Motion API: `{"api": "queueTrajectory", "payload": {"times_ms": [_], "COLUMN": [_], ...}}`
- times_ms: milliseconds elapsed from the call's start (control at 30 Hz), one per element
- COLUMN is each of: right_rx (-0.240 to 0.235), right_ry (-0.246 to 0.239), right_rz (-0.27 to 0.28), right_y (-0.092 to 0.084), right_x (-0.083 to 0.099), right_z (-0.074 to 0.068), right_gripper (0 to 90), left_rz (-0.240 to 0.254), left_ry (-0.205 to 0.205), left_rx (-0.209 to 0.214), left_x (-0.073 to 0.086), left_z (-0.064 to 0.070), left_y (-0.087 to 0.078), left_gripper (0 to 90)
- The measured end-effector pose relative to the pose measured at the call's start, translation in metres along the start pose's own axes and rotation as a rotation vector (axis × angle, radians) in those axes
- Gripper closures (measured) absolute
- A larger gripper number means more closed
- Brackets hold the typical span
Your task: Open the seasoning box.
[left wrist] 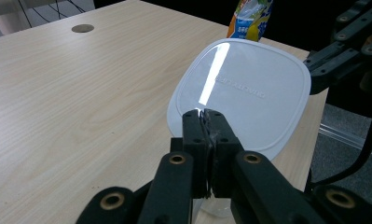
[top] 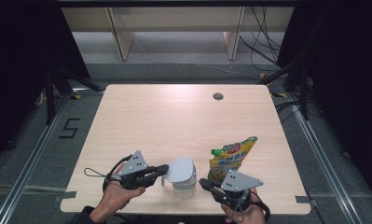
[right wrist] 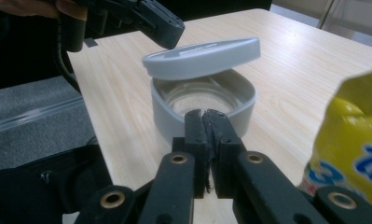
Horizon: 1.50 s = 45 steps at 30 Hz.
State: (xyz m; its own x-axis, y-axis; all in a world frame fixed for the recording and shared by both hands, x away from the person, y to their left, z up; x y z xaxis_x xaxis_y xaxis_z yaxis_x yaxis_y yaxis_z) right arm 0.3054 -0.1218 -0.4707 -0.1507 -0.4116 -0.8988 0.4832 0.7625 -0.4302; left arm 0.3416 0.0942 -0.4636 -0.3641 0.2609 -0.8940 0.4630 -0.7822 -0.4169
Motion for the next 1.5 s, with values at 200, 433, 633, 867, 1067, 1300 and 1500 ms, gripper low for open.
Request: {"api": "queueTrajectory", "payload": {"times_ms": [200,433,633,867,1067,1300,1500], "right_rx": [-0.017,-0.023,-0.019,-0.019,-0.019,-0.031,-0.047], "right_ry": [0.009,-0.031,-0.051,-0.093,-0.078,-0.124,-0.142], "right_rz": [-0.017,0.001,0.018,0.04,0.045,0.052,0.045], "right_y": [0.014,0.019,0.023,0.03,0.036,0.044,0.053], "right_x": [-0.004,-0.014,-0.021,-0.032,-0.042,-0.052,-0.058], "right_z": [0.003,0.0,-0.001,-0.006,-0.014,-0.02,-0.028], "right_gripper": [89.2,90.0,90.0,90.0,90.0,89.8,89.7], "left_rz": [0.006,0.007,0.015,-0.051,-0.065,-0.103,-0.133], "left_ry": [0.0,0.005,0.0,0.03,0.002,-0.029,-0.019], "left_rx": [-0.003,-0.01,0.0,0.002,-0.025,-0.069,-0.069], "left_x": [0.0,0.0,0.004,0.037,0.054,0.072,0.079], "left_z": [0.001,0.0,-0.002,-0.005,-0.009,-0.017,-0.015], "left_y": [0.0,-0.001,-0.013,-0.029,-0.049,-0.051,-0.05], "left_gripper": [88.2,88.4,76.7,57.2,42.1,33.5,32.4]}}
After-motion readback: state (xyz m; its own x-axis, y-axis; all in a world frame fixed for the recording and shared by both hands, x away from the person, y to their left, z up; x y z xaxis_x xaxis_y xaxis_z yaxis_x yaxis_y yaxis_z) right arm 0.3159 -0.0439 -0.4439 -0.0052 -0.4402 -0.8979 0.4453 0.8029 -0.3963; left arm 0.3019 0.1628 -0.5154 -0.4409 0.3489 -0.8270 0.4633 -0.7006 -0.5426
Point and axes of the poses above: each handheld gripper's, and its own axes: y roughly forward along the jaws, x roughly out of its underside, z roughly to its right, the point moved 6 cm from there along y, roughly forward along the jaws, and after that the axes turned 4 degrees about -y, right-handed, at the moved point
